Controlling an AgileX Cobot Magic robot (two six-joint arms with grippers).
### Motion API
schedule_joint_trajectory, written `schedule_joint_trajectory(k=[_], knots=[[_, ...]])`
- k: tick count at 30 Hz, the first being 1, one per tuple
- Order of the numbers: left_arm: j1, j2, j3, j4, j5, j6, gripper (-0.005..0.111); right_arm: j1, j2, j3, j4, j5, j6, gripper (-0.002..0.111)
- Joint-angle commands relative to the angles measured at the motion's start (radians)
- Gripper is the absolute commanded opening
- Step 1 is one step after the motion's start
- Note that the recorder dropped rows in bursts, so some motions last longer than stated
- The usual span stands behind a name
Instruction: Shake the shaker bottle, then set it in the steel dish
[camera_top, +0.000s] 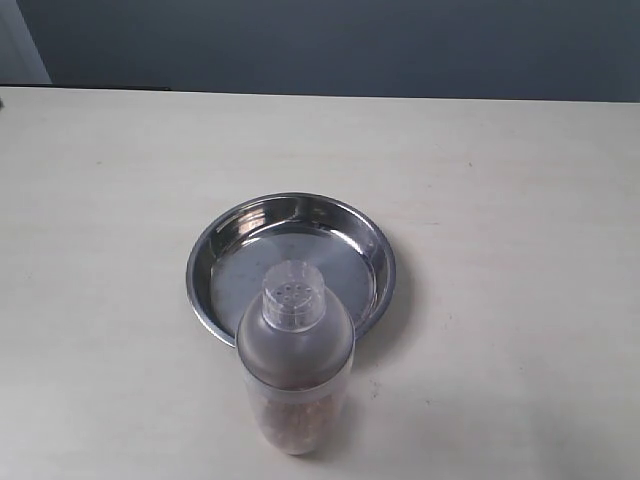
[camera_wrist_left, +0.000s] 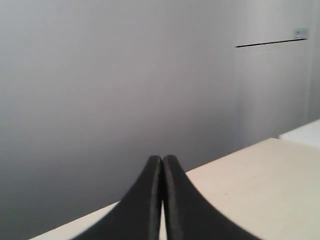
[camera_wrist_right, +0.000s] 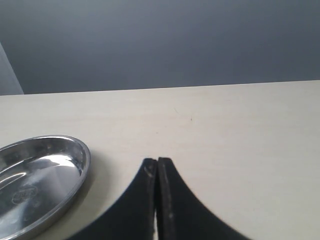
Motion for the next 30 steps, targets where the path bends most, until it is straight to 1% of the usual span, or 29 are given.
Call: schedule_joint_trajectory(k=[1, 3, 4, 5, 9, 10, 12, 14, 15, 16, 19, 24, 30], knots=[[-0.036, 0.086, 0.013, 0.031, -0.134, -0.101, 0.0, -0.004, -0.004, 0.001, 0.004, -0.015, 0.0, -0.001], [-0.036, 0.091, 0.058, -0.046, -0.195, -0.092, 0.0, -0.004, -0.004, 0.001, 0.004, -0.015, 0.0, -0.001], [-0.036, 0.091, 0.127, -0.103, -0.3, -0.09, 0.0, -0.004, -0.004, 0.001, 0.004, -0.015, 0.0, -0.001], [-0.036, 0.091, 0.187, -0.115, -0.367, -0.09, 0.0, -0.004, -0.004, 0.001, 0.004, -0.015, 0.0, -0.001], [-0.036, 0.091, 0.29, -0.119, -0.391, -0.087, 0.0, -0.004, -0.004, 0.001, 0.004, -0.015, 0.0, -0.001], [-0.036, 0.091, 0.29, -0.119, -0.394, -0.087, 0.0, -0.004, -0.004, 0.001, 0.004, -0.015, 0.0, -0.001], [-0.036, 0.091, 0.29, -0.084, -0.342, -0.104, 0.0, -0.004, -0.004, 0.001, 0.004, -0.015, 0.0, -0.001], [-0.036, 0.101, 0.29, -0.064, -0.385, -0.114, 0.0, -0.004, -0.004, 0.001, 0.004, -0.015, 0.0, -0.001], [-0.036, 0.12, 0.29, -0.025, -0.422, -0.116, 0.0, -0.004, -0.004, 0.001, 0.004, -0.015, 0.0, -0.001], [-0.036, 0.139, 0.29, 0.005, -0.427, -0.133, 0.0, -0.004, -0.004, 0.001, 0.004, -0.015, 0.0, -0.001], [-0.036, 0.223, 0.29, 0.069, -0.451, -0.184, 0.0, -0.004, -0.004, 0.001, 0.004, -0.012, 0.0, -0.001], [-0.036, 0.434, 0.29, 0.176, -0.592, -0.179, 0.0, -0.004, -0.004, 0.001, 0.004, -0.012, 0.0, -0.001], [-0.036, 0.56, 0.29, 0.181, -0.592, -0.146, 0.0, -0.004, -0.004, 0.001, 0.004, -0.012, 0.0, -0.001]])
